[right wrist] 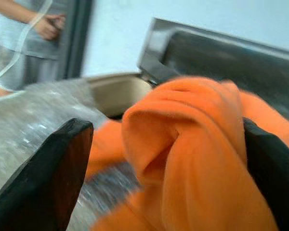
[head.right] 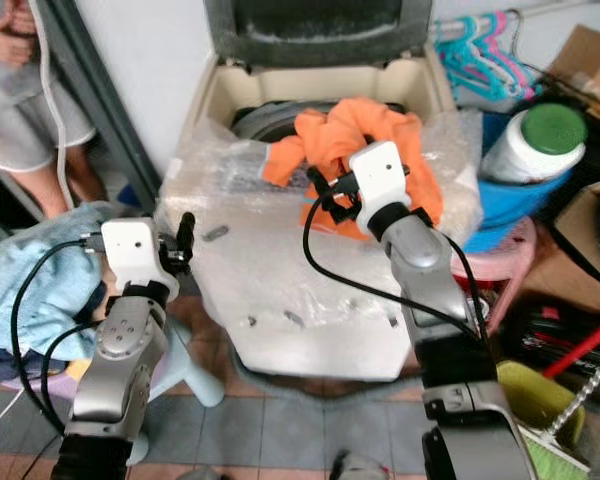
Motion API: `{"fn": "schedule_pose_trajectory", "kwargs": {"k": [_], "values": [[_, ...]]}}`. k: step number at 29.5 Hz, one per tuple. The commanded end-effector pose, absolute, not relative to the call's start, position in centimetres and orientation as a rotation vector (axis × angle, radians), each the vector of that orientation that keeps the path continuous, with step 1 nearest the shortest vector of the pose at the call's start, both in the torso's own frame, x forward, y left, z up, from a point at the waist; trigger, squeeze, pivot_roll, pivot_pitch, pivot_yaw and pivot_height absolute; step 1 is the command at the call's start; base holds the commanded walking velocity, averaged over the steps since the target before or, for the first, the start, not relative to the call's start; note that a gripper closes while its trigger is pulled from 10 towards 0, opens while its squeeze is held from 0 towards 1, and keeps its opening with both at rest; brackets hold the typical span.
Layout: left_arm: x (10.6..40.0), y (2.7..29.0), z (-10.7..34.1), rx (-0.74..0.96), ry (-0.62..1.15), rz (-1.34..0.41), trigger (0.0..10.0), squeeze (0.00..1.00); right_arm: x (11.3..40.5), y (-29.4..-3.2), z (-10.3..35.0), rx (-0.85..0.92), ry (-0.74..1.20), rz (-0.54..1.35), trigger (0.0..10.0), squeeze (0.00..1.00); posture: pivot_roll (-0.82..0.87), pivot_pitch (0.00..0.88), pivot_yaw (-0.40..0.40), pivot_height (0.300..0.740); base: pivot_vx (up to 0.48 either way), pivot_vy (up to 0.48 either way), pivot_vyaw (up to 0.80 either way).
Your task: Clothes washing
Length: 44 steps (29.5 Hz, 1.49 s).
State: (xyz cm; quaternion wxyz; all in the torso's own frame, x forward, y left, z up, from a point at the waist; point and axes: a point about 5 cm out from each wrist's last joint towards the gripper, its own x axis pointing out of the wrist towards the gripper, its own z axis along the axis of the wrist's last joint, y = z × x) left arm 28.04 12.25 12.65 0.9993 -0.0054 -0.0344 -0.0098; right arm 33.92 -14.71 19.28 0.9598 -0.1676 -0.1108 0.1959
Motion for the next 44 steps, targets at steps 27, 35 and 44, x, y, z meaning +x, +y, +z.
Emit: {"fn": "schedule_pose_trajectory", "kwargs": {"k": [27, 35, 44], "values": [[27.7, 13.4, 12.4, 0.034, -0.059, 0.020, 10.0, 0.00, 32.4, -22.7, 16.0, -0.525, 0.016, -0.010, 6.5, 0.00, -0.05, 0.000, 0.072, 0.740, 0.020, 0.000, 0.07], [27.7, 13.1, 12.4, 0.032, -0.058, 0.013, 10.0, 0.00, 32.7, -21.1, 13.5, -0.418, 0.187, 0.084, 0.0, 0.00, -0.05, 0.000, 0.068, 0.740, 0.000, 0.000, 0.00], [27.6, 13.3, 12.2, 0.031, -0.051, 0.029, 10.0, 0.00, 37.2, -19.7, 17.0, -0.350, 0.161, 0.184, 0.0, 0.00, -0.05, 0.000, 0.049, 0.740, 0.000, 0.000, 0.00]]}}
